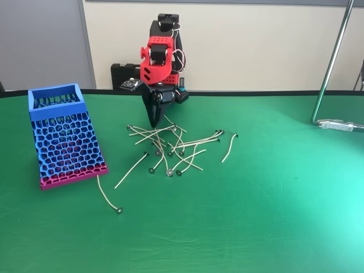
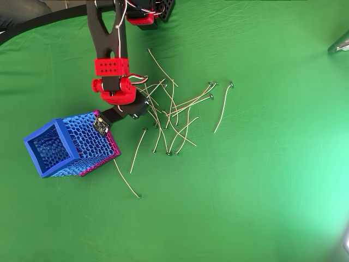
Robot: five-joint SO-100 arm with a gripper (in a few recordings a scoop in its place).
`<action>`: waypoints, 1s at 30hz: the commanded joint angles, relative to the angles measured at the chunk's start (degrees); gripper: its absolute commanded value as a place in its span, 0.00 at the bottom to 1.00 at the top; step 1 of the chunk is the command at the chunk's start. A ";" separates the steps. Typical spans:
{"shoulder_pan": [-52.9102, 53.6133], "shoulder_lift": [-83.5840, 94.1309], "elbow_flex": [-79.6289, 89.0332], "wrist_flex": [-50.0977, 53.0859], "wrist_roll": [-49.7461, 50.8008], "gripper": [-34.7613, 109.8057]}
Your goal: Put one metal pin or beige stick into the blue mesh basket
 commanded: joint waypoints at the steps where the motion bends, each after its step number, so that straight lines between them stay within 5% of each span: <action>1: 0.70 -0.97 -2.99 0.35 -1.41 0.31; 30: 3.43 -7.73 -1.49 0.09 -7.73 0.35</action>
